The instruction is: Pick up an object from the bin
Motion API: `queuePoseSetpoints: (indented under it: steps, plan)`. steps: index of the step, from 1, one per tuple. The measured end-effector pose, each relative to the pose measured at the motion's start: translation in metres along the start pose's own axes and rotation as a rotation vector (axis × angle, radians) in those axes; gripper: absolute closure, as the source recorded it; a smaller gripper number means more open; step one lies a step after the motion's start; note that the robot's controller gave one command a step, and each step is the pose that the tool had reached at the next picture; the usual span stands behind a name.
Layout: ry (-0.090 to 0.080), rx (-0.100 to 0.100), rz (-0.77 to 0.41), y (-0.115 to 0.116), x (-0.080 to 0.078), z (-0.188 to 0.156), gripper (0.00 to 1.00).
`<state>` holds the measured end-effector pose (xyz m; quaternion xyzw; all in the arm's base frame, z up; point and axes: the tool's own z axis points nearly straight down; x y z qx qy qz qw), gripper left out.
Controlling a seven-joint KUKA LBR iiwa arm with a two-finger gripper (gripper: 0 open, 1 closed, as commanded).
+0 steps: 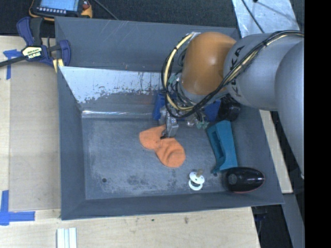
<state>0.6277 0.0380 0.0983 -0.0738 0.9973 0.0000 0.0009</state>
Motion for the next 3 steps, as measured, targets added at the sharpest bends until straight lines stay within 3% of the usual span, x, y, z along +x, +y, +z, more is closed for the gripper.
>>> queuePoseSetpoints:
  steps: [1, 2, 3]
  plan:
    - [0.000, 0.000, 0.000, 0.000, 0.000, 0.000, 1.00]
    - [0.005, -0.001, 0.009, 0.007, 0.014, -0.052, 1.00]
    - [0.000, 0.000, -0.018, 0.024, 0.010, -0.122, 1.00]
